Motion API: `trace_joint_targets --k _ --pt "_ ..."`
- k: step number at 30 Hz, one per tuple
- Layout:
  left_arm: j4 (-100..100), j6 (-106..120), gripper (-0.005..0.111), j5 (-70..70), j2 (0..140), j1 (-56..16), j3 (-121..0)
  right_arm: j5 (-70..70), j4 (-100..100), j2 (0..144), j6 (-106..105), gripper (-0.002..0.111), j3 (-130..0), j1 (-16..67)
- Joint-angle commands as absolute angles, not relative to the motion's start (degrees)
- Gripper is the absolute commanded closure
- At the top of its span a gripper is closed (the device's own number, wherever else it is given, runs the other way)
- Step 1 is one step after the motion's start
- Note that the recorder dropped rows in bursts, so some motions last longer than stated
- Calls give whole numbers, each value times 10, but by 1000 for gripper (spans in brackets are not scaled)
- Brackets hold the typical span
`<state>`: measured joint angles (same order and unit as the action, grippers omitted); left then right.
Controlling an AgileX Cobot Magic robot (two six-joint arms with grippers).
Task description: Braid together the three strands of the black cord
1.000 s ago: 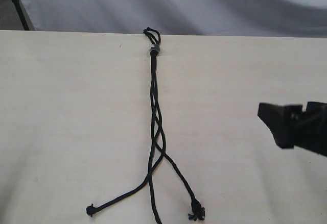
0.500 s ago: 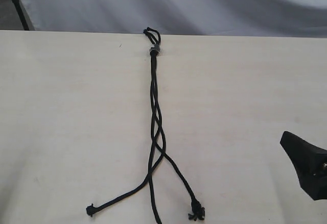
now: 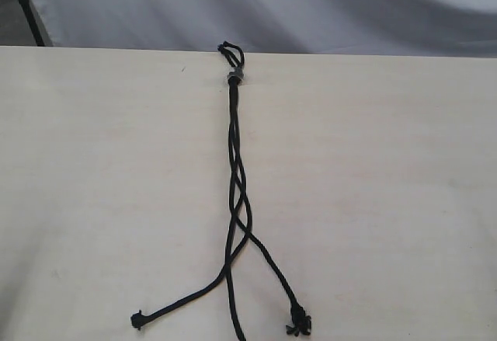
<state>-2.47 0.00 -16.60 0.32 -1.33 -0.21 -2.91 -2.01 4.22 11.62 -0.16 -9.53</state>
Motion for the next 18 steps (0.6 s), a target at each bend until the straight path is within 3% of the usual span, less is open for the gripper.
trace_joint_targets --k 1,6,16,18 --pt "-28 -3 107 -166 0 -12 0 4 -19 20 101 24 0 -90" --pt "-28 -3 107 -166 0 -12 0 53 -19 20 73 24 0 -47" --pt "-28 0 107 -168 0 -12 0 94 -47 20 77 25 0 -45" --pt "-28 0 107 -168 0 -12 0 98 -54 20 77 36 0 -45"
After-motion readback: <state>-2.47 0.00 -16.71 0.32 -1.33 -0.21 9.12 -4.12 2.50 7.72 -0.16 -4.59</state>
